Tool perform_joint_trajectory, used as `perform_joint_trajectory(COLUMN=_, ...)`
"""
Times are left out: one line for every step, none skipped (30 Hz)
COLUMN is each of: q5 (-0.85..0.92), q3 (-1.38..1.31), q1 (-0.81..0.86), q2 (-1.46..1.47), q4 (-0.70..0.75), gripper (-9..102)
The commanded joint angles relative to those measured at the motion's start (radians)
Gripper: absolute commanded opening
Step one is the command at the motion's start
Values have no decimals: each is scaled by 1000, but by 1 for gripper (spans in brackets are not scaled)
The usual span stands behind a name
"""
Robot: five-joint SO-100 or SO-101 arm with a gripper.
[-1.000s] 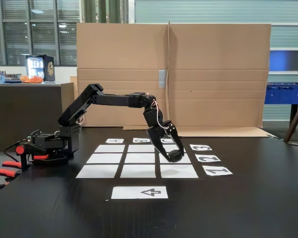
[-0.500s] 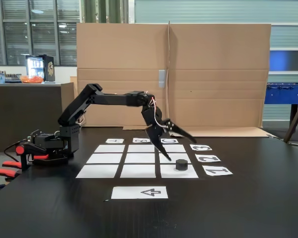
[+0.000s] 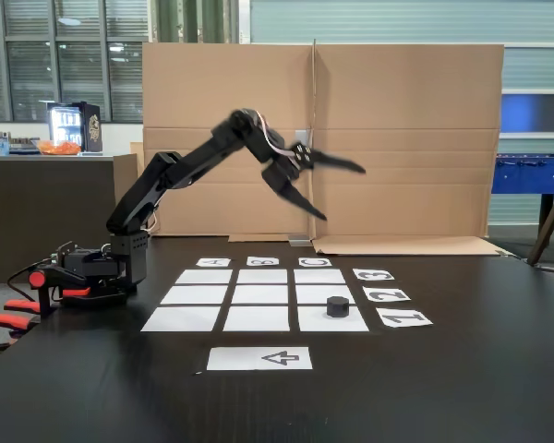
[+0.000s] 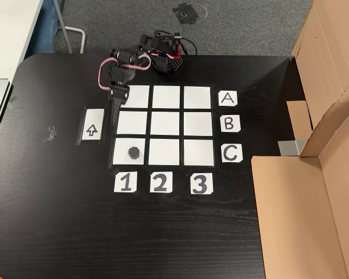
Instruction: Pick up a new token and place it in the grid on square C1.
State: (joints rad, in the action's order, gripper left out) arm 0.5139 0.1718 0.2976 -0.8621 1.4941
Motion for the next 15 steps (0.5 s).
perform_joint_trajectory(q5=-9, q3=-169, q1=25, q2=-72, q4=106, gripper=46)
perform_joint_trajectory(q5=-9, q3=-195, q1=32, q2=-81, q4=132, gripper=46)
perform_joint_trajectory(q5=-9, q3=-201, q1=43, q2=-100, q4=146, gripper=46)
perform_joint_trajectory(q5=-11, q3=-201, q1=54, q2=-121, q4=156, gripper=46)
perform_joint_trajectory(q5=-11, q3=-201, q1=64, q2=-143, q4=166, gripper=46)
perform_joint_trajectory(q5=-11, q3=-201, q1=77, q2=-164, q4=173, gripper=46)
perform_joint_trajectory(q5=-11, q3=-201, q1=89, q2=-184, q4=178, gripper=46)
perform_joint_trajectory(q5=-12, q3=-201, q1=103, q2=-206, q4=183, gripper=46)
perform_joint_trajectory(q5=-14, q3=-195, q1=115, q2=-230, q4=186, gripper=46)
perform_joint_trajectory(q5=-14, q3=-193, q1=124, q2=-250, q4=193, gripper=46)
perform_joint_trajectory(q5=-14, q3=-193, q1=137, q2=-272, q4=202, gripper=46)
perform_joint_trajectory(q5=-18, q3=-190, q1=149, q2=-295, q4=209, gripper=46)
perform_joint_trajectory(q5=-21, q3=-190, q1=161, q2=-314, q4=221, gripper=46)
perform_joint_trajectory(q5=-25, q3=-187, q1=173, q2=-337, q4=233, gripper=46)
perform_joint_trajectory(q5=-28, q3=-158, q1=189, q2=-371, q4=235, gripper=46)
